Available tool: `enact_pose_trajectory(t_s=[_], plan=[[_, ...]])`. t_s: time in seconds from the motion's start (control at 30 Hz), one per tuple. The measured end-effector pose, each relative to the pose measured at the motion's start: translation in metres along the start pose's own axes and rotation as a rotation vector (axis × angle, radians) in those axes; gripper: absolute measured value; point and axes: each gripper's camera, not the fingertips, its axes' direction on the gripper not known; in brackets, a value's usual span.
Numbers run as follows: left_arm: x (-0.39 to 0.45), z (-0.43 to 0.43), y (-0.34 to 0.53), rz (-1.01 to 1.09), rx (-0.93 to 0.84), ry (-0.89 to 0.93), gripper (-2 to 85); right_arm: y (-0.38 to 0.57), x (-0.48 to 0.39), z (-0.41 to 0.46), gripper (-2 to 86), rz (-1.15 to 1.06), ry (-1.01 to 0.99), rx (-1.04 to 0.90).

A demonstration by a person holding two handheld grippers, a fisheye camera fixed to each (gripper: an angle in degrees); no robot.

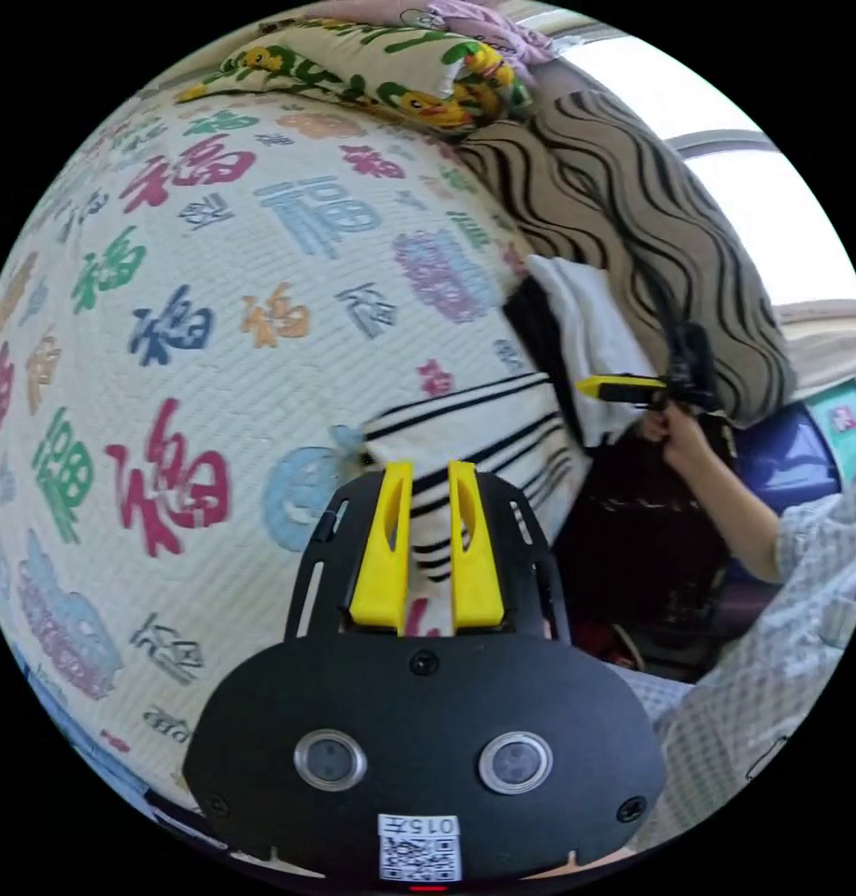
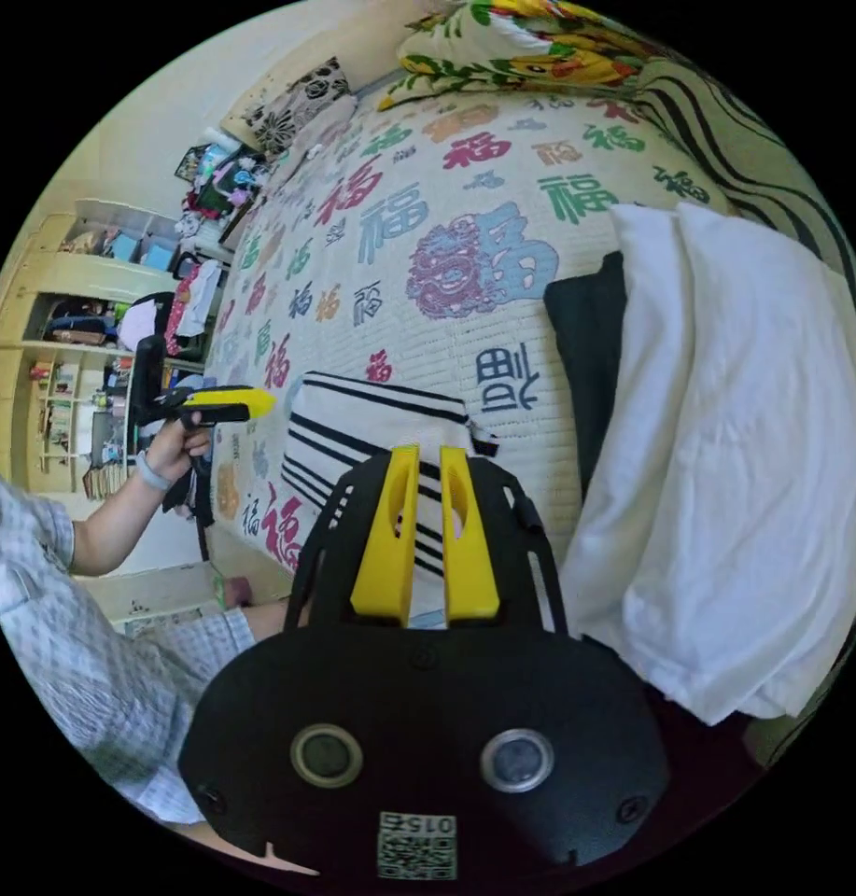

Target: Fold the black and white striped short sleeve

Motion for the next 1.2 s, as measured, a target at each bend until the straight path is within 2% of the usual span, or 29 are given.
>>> enact_pose_trajectory(t_s=[0.07,0.2,0.43,0.6,0.67,0.77,0.83,1.03,1.13,1.2], plan=[[0.008,0.019,-0.005,0.024,-0.041,-0.017,6.3,0.001,-0.020,0.027,3.6,-0.074,-0.005,-0.078],[-0.005,0.055,-0.014,-0.006,-0.075,-0.088,2.2,0.000,-0.018,0.080,0.0,-0.058,0.027,-0.215],[-0.028,0.053,-0.016,-0.020,-0.106,-0.112,2.0,0.027,0.015,0.059,0.5,0.134,0.019,-0.132],[-0.058,0.052,0.006,-0.159,-0.038,0.048,9.1,0.044,0.028,0.051,7.6,0.193,0.035,-0.109],[-0.077,0.063,0.008,-0.221,0.005,0.136,11.2,0.042,0.045,0.062,11.1,0.240,-0.109,-0.065],[-0.105,0.093,0.002,-0.223,-0.030,0.266,12.9,0.036,0.057,0.082,13.3,0.266,-0.202,-0.061],[-0.117,0.108,0.000,-0.158,-0.043,0.283,13.0,0.034,0.058,0.089,12.4,0.268,-0.199,-0.068],[-0.159,0.132,0.010,-0.216,-0.046,0.458,12.7,0.033,0.056,0.110,8.4,0.223,-0.353,-0.095],[-0.165,0.145,0.008,-0.215,-0.082,0.453,12.4,0.025,0.043,0.129,7.0,0.198,-0.294,-0.110],[-0.170,0.152,0.008,-0.211,-0.108,0.421,11.4,0.022,0.042,0.138,5.4,0.201,-0.334,-0.111]])
